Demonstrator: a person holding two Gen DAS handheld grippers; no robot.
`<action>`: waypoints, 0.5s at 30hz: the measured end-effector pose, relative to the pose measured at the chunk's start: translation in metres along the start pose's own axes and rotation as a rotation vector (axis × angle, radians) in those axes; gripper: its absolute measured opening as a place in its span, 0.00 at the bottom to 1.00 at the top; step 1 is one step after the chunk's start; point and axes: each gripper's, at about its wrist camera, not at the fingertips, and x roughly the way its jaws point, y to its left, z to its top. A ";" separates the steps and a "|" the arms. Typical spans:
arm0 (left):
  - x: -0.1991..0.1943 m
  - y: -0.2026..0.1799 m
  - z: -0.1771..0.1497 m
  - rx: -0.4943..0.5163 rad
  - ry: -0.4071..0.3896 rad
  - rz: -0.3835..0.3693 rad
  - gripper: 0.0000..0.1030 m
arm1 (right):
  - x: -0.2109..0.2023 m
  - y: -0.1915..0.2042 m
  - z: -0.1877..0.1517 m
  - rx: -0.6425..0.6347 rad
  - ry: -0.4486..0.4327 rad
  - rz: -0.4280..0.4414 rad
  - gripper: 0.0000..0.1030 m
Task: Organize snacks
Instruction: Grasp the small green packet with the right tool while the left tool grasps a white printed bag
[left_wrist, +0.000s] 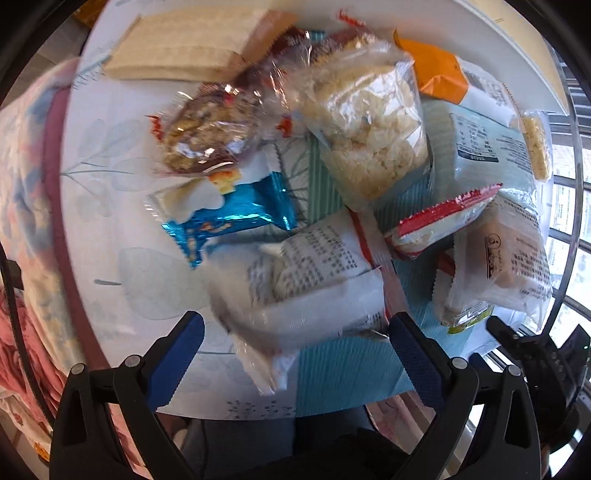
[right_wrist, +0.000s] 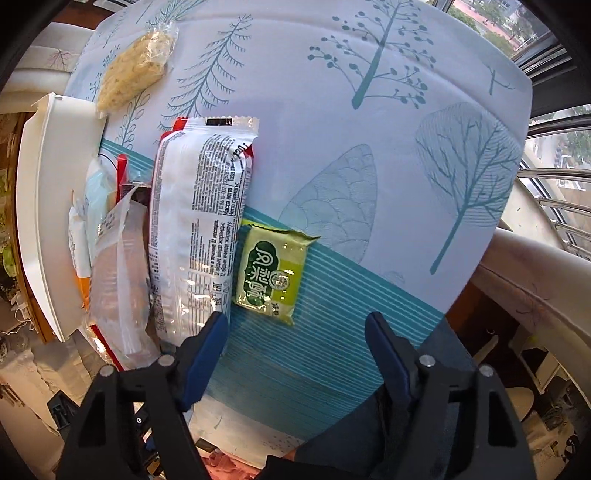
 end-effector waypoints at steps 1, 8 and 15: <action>0.004 0.000 0.003 -0.003 0.015 -0.006 0.97 | 0.002 -0.001 0.000 0.004 0.001 0.001 0.65; 0.027 -0.010 0.016 0.007 0.090 -0.007 0.97 | 0.020 0.010 0.001 -0.010 -0.016 0.011 0.54; 0.045 -0.004 0.018 -0.036 0.158 -0.053 0.97 | 0.033 0.031 0.006 -0.036 -0.057 -0.024 0.45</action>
